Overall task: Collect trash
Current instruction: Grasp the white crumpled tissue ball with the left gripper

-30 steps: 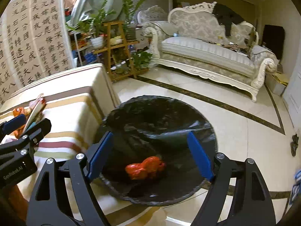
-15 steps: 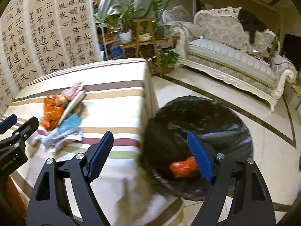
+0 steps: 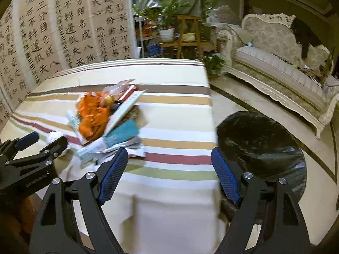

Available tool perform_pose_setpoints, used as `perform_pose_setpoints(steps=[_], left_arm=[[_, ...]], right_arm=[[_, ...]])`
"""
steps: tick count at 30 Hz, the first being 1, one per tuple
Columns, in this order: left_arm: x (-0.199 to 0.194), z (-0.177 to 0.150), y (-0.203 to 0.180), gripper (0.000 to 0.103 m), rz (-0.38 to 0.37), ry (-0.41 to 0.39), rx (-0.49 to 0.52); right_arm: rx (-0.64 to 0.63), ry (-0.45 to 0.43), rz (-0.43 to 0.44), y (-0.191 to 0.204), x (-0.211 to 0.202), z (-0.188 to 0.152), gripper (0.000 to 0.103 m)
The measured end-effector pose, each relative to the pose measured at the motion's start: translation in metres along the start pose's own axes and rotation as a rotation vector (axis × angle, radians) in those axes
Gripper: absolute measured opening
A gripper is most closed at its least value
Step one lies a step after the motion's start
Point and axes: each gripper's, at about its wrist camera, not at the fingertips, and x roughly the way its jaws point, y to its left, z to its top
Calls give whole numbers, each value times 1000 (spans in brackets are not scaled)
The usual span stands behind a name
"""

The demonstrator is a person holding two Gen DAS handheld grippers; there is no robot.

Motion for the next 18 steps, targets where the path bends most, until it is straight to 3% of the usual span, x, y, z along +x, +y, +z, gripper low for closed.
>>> perform_pose_setpoints(steps=[4, 14, 18], left_arm=[[3, -4, 0, 44, -58, 27, 17], [1, -5, 10, 38, -72, 20, 4], [1, -6, 11, 37, -74, 21, 0]], right_arm=[[-36, 12, 26, 18, 3, -1, 79], [-130, 69, 24, 53, 17, 0, 79], [-128, 98, 8, 49, 19, -2, 79]])
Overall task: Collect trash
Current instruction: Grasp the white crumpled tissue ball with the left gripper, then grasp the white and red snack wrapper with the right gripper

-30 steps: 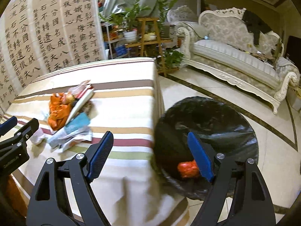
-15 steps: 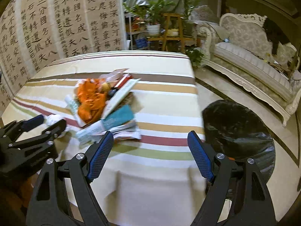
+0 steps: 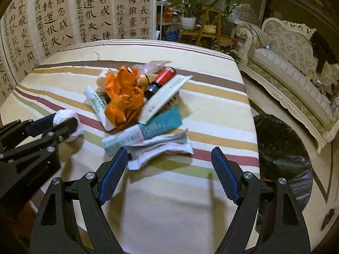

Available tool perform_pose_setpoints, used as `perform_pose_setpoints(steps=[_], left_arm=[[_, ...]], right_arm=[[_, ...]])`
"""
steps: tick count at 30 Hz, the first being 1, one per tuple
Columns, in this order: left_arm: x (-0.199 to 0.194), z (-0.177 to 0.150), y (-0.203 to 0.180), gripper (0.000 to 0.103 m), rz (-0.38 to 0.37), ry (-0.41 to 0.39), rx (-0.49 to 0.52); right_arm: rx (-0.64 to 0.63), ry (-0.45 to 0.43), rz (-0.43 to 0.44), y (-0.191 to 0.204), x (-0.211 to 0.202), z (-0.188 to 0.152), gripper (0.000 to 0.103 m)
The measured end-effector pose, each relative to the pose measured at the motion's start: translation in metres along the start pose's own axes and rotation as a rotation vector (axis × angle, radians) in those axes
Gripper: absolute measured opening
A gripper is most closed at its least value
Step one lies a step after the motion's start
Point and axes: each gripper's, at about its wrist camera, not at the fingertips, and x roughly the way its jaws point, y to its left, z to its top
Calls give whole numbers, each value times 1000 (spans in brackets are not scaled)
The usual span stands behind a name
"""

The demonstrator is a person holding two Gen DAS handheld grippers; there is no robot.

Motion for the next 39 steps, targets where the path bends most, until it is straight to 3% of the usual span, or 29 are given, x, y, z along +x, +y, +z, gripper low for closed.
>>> perform_pose_setpoints(steps=[12, 16, 23, 24, 25, 29, 31, 34, 39], left_arm=[[-1, -1, -1, 37, -3, -7, 1], [-4, -1, -1, 37, 3, -18, 3], [-4, 0, 4, 37, 13, -23, -7], [-4, 0, 6, 37, 11, -21, -9], [-4, -1, 5, 37, 9, -19, -10], [-3, -1, 5, 37, 2, -18, -14], [-2, 0, 4, 37, -3, -15, -14], [-3, 1, 3, 37, -6, -17, -10], [-3, 1, 2, 37, -5, -19, -13]], right_arm=[[66, 16, -76, -41, -9, -13, 79], [91, -23, -43, -40, -14, -4, 79], [79, -3, 8, -19, 1, 9, 77], [76, 4, 7, -17, 4, 9, 74], [70, 13, 3, -16, 7, 9, 65], [82, 44, 14, -22, 11, 5, 50], [84, 44, 17, -25, 10, 3, 33], [86, 45, 33, -26, 8, 2, 22], [92, 37, 61, -27, 6, 0, 20]])
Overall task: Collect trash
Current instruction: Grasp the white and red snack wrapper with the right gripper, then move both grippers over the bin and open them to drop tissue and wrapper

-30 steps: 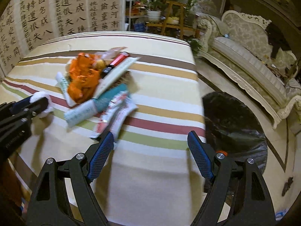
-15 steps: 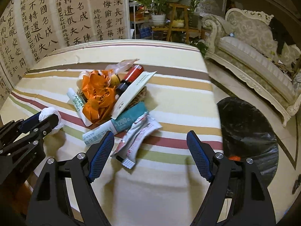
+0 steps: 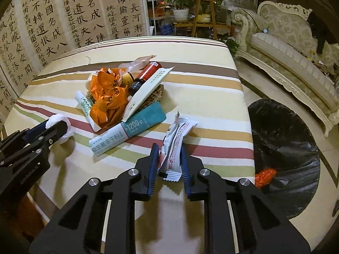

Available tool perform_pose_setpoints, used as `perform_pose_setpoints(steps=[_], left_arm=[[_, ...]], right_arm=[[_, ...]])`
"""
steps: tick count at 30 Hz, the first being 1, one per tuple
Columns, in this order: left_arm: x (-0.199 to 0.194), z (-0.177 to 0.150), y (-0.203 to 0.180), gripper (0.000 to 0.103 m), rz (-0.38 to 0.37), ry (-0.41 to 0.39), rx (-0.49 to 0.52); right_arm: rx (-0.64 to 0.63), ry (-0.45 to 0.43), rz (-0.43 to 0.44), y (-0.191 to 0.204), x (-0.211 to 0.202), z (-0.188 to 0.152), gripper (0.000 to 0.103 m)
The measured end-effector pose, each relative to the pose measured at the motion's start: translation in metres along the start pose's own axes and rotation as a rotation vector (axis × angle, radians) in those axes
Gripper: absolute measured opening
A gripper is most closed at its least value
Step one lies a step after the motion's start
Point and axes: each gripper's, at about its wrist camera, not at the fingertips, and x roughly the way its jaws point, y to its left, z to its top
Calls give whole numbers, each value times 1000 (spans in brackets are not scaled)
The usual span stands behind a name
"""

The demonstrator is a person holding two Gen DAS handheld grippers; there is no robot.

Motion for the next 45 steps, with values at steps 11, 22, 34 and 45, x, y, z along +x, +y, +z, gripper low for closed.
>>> perform_pose_setpoints(steps=[11, 22, 34, 45], left_arm=[[-9, 0, -6, 36, -23, -16, 1], [-27, 6, -39, 36, -61, -65, 49], [-25, 13, -126, 36, -181, -85, 167], [-2, 18, -208, 36, -261, -66, 294]], right_arm=[[6, -62, -8, -9, -21, -3, 18], [59, -113, -60, -50, -38, -8, 18], [177, -143, -175, -129, -52, -25, 18], [263, -138, -232, -188, -49, -40, 18]])
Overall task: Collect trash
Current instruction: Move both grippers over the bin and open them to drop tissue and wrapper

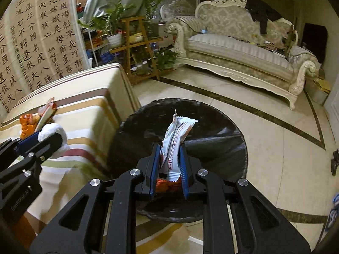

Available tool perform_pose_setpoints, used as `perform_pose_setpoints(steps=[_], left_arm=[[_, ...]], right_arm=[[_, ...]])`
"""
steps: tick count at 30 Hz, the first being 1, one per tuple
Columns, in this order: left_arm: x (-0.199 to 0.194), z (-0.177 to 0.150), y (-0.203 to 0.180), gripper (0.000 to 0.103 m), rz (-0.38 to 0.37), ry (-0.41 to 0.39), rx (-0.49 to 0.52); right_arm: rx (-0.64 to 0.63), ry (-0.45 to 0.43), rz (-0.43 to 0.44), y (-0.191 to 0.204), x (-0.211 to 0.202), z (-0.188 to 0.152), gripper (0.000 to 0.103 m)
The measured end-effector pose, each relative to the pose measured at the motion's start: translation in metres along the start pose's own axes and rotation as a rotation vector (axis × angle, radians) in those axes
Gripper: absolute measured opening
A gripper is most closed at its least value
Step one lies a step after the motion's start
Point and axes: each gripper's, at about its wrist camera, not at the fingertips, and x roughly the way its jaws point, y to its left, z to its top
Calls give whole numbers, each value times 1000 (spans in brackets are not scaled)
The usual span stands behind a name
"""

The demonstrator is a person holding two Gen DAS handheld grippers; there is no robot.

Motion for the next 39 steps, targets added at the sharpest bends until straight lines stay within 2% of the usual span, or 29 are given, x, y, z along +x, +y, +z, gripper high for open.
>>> perform_pose_setpoints(steps=[9, 12, 15, 18, 23, 25, 39], left_arm=[[27, 12, -25, 36, 4, 24, 37], [34, 14, -32, 37, 6, 33, 49], [35, 10, -36, 45, 2, 46, 45], [35, 11, -35, 59, 3, 43, 36], [32, 10, -31, 67, 12, 36, 13], [30, 10, -29, 72, 13, 32, 4], [0, 1, 7, 73, 62, 12, -34]], right_arm=[[34, 21, -13, -25, 19, 3, 19], [46, 24, -14, -31, 22, 3, 23], [51, 24, -17, -33, 24, 4, 28], [57, 21, -21, -35, 24, 5, 34], [67, 15, -27, -36, 20, 4, 36], [70, 11, -28, -38, 18, 4, 41], [51, 12, 15, -13, 10, 3, 46]])
